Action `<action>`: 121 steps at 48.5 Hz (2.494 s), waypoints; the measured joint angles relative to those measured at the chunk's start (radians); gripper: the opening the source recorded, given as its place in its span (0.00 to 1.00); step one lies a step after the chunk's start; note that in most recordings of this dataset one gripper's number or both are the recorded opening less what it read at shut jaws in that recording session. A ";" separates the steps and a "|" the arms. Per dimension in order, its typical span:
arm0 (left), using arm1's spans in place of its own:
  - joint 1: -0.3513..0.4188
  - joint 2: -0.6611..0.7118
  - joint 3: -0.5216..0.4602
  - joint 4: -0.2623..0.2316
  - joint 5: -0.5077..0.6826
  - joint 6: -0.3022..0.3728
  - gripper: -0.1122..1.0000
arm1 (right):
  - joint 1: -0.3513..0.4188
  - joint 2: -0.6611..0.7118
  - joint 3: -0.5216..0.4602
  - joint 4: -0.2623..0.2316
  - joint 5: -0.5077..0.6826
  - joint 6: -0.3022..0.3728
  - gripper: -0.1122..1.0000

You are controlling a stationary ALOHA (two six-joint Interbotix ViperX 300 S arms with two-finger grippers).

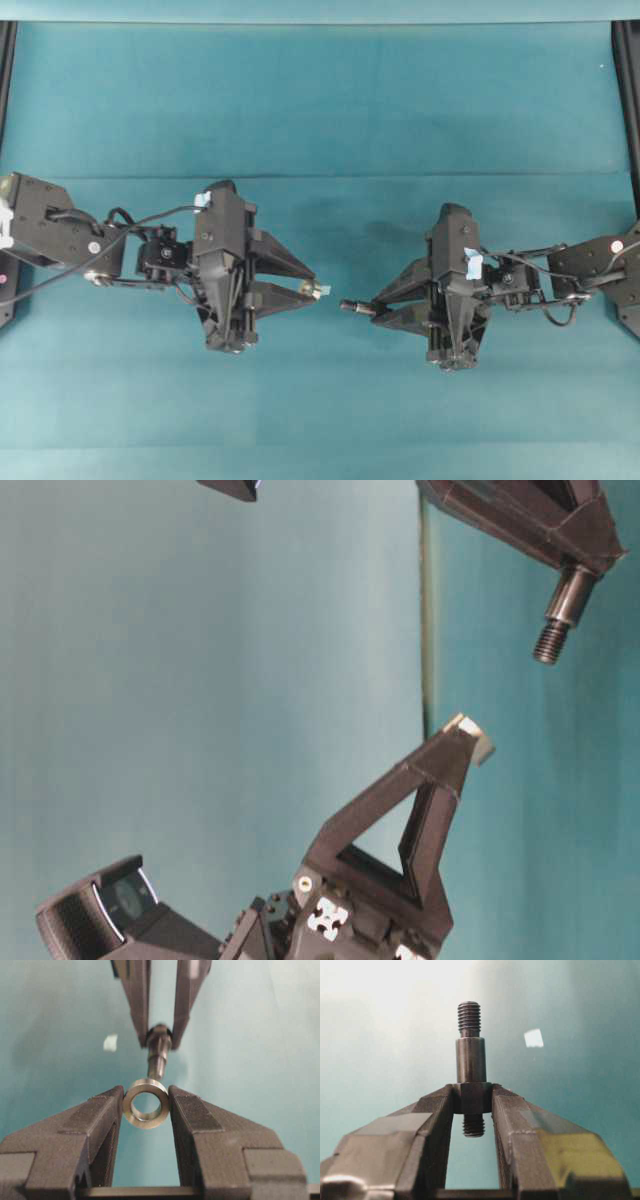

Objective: Insert the washer onto the shaft with both hands.
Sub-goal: 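Move the shaft tip toward the washer hole, aligning both grippers, then push the washer onto the shaft down to its shoulder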

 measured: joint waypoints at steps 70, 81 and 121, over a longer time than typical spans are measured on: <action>-0.021 0.061 -0.057 0.000 -0.002 0.000 0.43 | -0.006 0.009 -0.003 0.002 -0.103 0.000 0.10; -0.021 0.074 -0.066 0.000 -0.003 0.000 0.43 | -0.003 0.011 -0.003 0.002 -0.117 0.000 0.10; -0.021 0.115 -0.110 0.000 -0.003 0.000 0.43 | -0.003 0.018 -0.014 0.000 -0.124 0.000 0.10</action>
